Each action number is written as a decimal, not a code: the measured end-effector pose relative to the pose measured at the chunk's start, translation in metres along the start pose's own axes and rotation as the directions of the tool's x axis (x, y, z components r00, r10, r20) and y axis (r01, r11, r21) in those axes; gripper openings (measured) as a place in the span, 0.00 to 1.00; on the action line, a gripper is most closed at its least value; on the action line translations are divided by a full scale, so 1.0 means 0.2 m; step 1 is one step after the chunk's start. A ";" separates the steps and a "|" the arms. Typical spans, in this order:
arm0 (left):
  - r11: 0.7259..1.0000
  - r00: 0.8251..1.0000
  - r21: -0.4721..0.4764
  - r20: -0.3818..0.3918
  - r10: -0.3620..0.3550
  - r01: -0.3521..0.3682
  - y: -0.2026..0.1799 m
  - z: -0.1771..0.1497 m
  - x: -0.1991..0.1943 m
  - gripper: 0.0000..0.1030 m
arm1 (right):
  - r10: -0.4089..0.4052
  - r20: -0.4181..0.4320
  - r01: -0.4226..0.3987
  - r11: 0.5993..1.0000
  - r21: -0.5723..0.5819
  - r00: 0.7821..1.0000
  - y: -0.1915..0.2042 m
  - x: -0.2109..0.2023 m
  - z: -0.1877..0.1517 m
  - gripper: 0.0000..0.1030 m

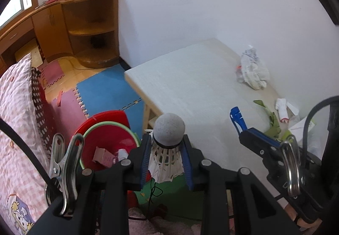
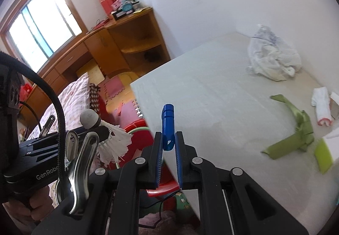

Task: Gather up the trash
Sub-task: 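Carry the shuttlecock and blue marker in both tools over the red bucket, then open the left tool over the bucket while the right tool releases the blue marker, then move both open tools back from the bucket toward the table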

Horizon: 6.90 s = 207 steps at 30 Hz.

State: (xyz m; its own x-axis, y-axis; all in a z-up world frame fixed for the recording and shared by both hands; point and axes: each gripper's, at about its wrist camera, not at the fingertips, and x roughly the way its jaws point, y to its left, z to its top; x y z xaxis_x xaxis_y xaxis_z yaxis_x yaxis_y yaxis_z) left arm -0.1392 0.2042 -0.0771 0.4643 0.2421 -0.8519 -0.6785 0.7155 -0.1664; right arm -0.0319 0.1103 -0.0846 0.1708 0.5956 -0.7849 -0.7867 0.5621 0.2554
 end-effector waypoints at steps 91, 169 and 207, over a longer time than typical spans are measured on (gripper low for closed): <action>0.986 0.932 -0.128 -0.359 0.051 -0.104 1.12 -0.33 1.07 0.29 | -0.002 -0.500 -0.044 0.996 -0.080 0.866 0.57 1.55 -0.31 0.21; 0.959 0.992 0.257 -0.075 -0.102 0.118 -0.25 0.04 -0.08 0.31 | -0.026 0.110 0.010 0.989 0.146 0.994 -0.12 -0.35 -0.07 0.27; 0.820 0.964 0.519 -0.033 -0.264 0.242 -1.02 0.55 -0.06 0.33 | -0.276 0.239 0.166 0.903 0.397 0.931 -0.56 -0.75 0.22 0.33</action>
State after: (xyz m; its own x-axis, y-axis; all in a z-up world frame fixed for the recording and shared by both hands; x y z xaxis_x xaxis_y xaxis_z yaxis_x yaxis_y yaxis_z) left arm 0.0566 0.1263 0.0215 0.6081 0.0233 -0.7935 -0.1486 0.9852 -0.0850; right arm 0.0570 -0.0169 0.0304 0.5184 0.5365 -0.6659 -0.4462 0.8340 0.3245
